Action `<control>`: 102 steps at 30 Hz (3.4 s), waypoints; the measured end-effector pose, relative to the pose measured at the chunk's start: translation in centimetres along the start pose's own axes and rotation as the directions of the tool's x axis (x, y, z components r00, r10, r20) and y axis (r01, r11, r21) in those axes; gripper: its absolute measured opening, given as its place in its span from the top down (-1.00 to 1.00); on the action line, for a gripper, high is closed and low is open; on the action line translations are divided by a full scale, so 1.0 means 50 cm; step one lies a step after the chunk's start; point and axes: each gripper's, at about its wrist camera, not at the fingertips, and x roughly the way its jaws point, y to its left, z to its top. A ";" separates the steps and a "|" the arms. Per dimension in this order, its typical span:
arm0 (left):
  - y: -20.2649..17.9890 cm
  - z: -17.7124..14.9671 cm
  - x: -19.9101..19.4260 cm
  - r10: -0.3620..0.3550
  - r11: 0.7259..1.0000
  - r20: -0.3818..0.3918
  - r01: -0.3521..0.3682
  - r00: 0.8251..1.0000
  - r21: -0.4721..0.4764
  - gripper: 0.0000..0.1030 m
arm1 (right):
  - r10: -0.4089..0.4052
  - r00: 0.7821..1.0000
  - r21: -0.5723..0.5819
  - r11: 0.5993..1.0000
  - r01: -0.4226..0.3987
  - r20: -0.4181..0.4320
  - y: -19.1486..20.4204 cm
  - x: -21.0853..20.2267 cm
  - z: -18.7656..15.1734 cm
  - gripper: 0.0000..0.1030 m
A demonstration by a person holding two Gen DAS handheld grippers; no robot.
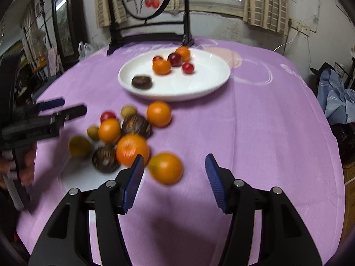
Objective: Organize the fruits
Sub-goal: 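Grasp the large yellow citrus with the left tool while the right tool grasps an orange-yellow tomato, then carry both yellow fruits onto the white plate and open both tools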
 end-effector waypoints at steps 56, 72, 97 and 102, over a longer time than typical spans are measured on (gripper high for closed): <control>-0.066 -0.094 0.022 -0.093 0.965 -0.155 0.127 0.984 0.229 0.25 | 0.037 0.999 -0.006 0.999 -0.037 0.013 0.013 0.040 -0.005 0.22; -0.069 0.080 -0.035 -0.111 0.988 -0.001 0.110 0.994 0.104 0.25 | 0.046 0.964 0.033 0.998 -0.056 0.263 0.018 -0.043 0.103 0.21; -0.090 0.067 0.015 -0.111 0.988 -0.061 0.116 0.992 0.103 0.25 | 0.111 0.988 -0.083 0.989 -0.120 -0.106 -0.003 0.015 -0.060 0.27; -0.093 0.055 0.016 -0.110 0.985 -0.076 0.119 0.991 0.122 0.25 | 0.100 0.993 -0.062 0.993 -0.104 -0.067 0.001 0.014 -0.052 0.29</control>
